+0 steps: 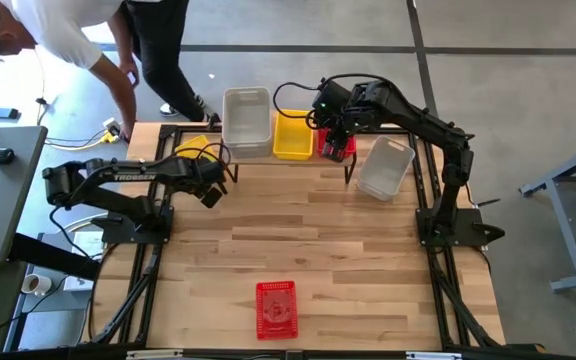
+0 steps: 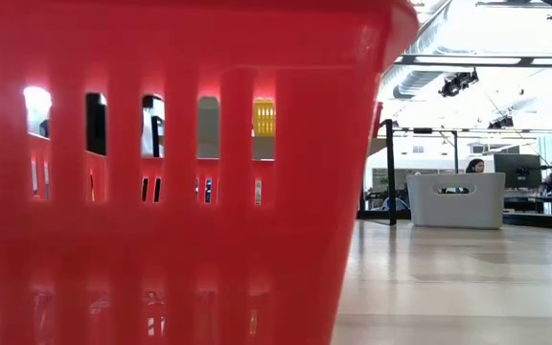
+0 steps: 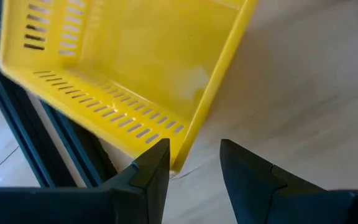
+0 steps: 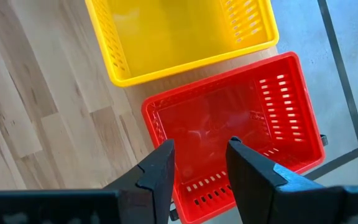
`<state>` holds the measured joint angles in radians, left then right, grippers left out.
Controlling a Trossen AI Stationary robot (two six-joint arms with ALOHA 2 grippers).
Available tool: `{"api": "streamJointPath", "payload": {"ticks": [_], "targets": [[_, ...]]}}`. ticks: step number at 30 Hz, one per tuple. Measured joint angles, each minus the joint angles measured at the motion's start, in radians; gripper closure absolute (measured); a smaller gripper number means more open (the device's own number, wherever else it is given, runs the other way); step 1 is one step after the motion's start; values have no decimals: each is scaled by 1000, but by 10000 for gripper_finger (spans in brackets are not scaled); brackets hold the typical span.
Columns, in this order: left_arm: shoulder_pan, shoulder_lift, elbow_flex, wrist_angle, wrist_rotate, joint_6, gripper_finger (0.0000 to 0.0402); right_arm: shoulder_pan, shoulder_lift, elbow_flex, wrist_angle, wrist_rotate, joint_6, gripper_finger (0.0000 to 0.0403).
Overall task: Stack baskets on shelf by color
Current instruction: Stack the yellow bin on top of the other yellow bin on the shelf
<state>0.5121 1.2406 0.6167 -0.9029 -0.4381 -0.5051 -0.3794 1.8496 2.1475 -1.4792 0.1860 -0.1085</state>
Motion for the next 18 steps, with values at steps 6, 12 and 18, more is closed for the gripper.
{"api": "streamJointPath", "payload": {"ticks": [6, 12, 18], "targets": [[0, 38, 0, 21, -20, 8, 271, 0, 0, 0, 0, 0, 0, 273], [0, 44, 0, 20, -26, 8, 278, 0, 0, 0, 1, 0, 0, 273], [-1, 44, 0, 20, -23, 8, 334, 0, 0, 0, 1, -1, 0, 273]]}}
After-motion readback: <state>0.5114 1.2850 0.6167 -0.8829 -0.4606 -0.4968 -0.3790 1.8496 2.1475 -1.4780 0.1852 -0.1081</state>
